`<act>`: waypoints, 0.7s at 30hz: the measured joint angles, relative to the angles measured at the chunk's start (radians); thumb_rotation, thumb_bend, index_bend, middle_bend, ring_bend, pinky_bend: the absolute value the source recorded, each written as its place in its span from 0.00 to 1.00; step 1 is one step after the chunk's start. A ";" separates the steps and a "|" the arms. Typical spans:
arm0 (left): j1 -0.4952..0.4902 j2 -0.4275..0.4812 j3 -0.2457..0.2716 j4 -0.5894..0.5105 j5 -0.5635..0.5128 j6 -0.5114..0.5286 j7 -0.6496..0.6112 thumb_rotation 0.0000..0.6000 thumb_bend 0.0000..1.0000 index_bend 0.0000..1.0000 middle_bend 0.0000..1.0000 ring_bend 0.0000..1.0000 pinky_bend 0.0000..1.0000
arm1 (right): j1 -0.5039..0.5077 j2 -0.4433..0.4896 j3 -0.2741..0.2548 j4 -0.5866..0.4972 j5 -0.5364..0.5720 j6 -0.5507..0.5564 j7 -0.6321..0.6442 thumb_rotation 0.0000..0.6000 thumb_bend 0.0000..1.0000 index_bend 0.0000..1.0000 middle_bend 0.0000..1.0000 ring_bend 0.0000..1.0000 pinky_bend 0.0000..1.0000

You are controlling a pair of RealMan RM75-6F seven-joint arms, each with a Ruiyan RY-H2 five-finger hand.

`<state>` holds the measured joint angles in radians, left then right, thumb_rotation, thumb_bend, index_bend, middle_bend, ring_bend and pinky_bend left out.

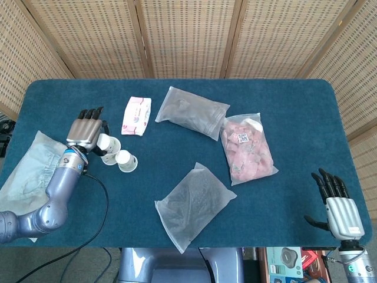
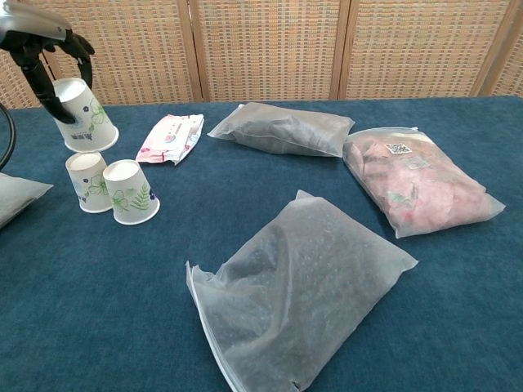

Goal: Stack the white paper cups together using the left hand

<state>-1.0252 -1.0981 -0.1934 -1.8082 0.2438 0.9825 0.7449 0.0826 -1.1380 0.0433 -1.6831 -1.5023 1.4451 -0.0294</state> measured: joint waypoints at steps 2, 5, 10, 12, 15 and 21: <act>0.011 0.006 0.011 0.027 -0.003 -0.040 -0.024 1.00 0.19 0.47 0.00 0.00 0.00 | 0.001 -0.002 -0.001 -0.001 -0.001 -0.001 -0.005 1.00 0.07 0.00 0.00 0.00 0.00; 0.016 0.001 0.028 0.065 -0.001 -0.077 -0.044 1.00 0.19 0.47 0.00 0.00 0.00 | -0.001 -0.003 0.001 -0.003 -0.001 0.005 -0.008 1.00 0.07 0.00 0.00 0.00 0.00; 0.009 -0.025 0.046 0.088 0.013 -0.090 -0.058 1.00 0.19 0.47 0.00 0.00 0.00 | 0.000 -0.002 0.004 0.001 0.006 0.002 -0.003 1.00 0.07 0.00 0.00 0.00 0.00; 0.005 -0.033 0.049 0.091 0.017 -0.087 -0.061 1.00 0.19 0.47 0.00 0.00 0.00 | 0.000 -0.001 0.003 0.001 0.004 0.002 0.000 1.00 0.07 0.00 0.00 0.00 0.00; 0.002 -0.044 0.048 0.092 0.027 -0.081 -0.075 1.00 0.19 0.47 0.00 0.00 0.00 | -0.001 0.000 0.002 0.001 0.000 0.005 0.003 1.00 0.07 0.00 0.00 0.00 0.00; -0.007 -0.045 0.050 0.081 0.036 -0.072 -0.083 1.00 0.19 0.47 0.00 0.00 0.00 | -0.001 -0.001 0.002 0.001 -0.001 0.005 0.003 1.00 0.07 0.00 0.00 0.00 0.00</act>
<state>-1.0320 -1.1433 -0.1434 -1.7272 0.2802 0.9103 0.6623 0.0815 -1.1388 0.0450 -1.6821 -1.5033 1.4499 -0.0260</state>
